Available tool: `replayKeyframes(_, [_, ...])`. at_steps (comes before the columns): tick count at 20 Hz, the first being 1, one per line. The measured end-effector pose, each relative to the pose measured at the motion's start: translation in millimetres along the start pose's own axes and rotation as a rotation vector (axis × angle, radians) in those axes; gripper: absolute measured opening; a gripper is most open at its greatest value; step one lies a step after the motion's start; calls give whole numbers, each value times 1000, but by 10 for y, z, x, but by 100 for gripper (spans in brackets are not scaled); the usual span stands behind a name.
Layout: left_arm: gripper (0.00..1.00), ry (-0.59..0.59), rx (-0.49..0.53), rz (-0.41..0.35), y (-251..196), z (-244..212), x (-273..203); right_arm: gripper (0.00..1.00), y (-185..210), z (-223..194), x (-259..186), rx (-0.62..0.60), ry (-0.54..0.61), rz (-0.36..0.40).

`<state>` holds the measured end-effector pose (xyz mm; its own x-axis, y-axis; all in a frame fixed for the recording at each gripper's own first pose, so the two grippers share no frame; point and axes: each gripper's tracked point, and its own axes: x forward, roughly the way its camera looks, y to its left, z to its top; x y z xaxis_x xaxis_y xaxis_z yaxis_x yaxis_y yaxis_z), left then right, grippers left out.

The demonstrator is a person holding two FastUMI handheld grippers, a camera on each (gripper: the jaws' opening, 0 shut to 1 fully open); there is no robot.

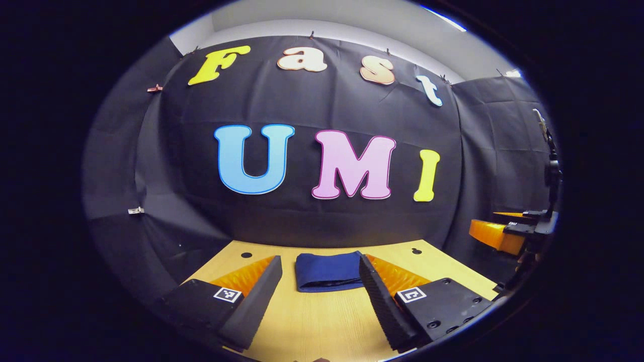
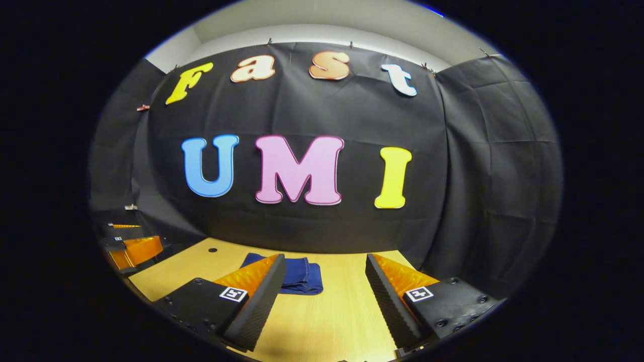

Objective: Grasp the waist and the cuffs of the jeans and fold them to make the two legs overlap; first hold the waist and fold one-third of the jeans toward the cuffs, then hold the cuffs and fold the remaining one-third in the same direction to finish folding.

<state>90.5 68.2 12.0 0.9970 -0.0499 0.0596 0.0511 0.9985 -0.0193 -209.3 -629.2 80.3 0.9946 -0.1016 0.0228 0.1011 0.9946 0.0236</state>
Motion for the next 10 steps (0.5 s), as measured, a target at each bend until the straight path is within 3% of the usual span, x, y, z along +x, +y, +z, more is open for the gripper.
replayKeyframes(4, [96, -41, 23, 64, 99, 97, -442, 98, 144, 22, -475, 19, -4, 4])
replayKeyframes(10, [96, -31, 49, 0, -95, -57, -790, 94, 165, -53, -915, -33, -5, 8])
